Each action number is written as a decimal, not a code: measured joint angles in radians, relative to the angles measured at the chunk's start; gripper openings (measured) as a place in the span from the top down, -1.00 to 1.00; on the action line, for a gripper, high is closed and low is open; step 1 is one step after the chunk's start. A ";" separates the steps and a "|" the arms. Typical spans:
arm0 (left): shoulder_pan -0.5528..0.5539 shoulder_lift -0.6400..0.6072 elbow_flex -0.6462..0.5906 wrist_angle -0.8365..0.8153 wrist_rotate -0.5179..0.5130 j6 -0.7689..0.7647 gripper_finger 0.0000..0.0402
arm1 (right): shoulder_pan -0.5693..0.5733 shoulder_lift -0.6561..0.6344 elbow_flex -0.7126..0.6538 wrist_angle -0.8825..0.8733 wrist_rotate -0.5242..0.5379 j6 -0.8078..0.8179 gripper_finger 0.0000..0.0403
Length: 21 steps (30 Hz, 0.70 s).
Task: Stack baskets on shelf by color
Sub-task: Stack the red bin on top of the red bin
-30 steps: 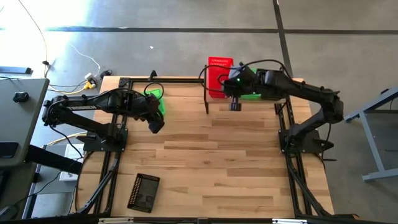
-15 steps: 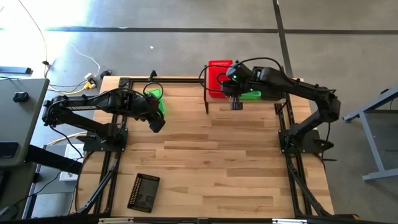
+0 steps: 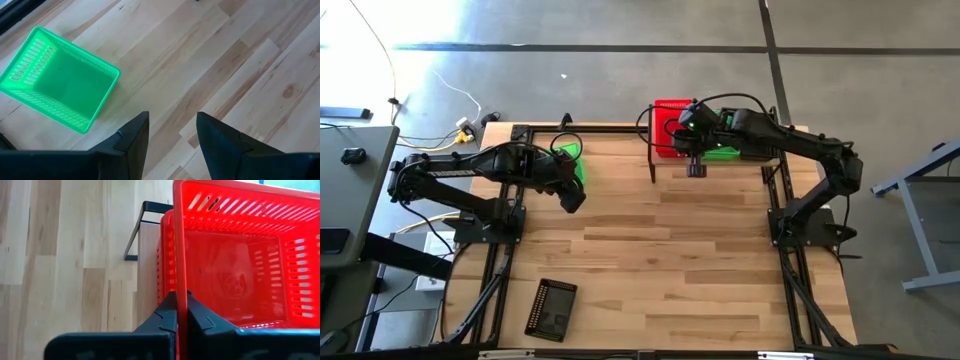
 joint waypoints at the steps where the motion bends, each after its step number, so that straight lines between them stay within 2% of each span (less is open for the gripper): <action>1: 0.000 0.000 0.000 0.000 0.000 0.000 0.23 | 0.000 0.000 0.000 0.000 0.000 0.000 1.00; 14: 0.000 0.000 0.000 0.000 0.000 0.000 0.23 | 0.000 0.000 0.000 0.003 0.001 0.069 0.98; 17: 0.000 0.000 0.000 0.000 0.000 0.000 0.23 | 0.000 0.000 0.000 0.003 0.010 0.093 0.88; 21: 0.000 0.000 0.000 0.000 0.000 0.000 0.23 | 0.005 0.000 0.000 0.009 0.065 0.104 0.64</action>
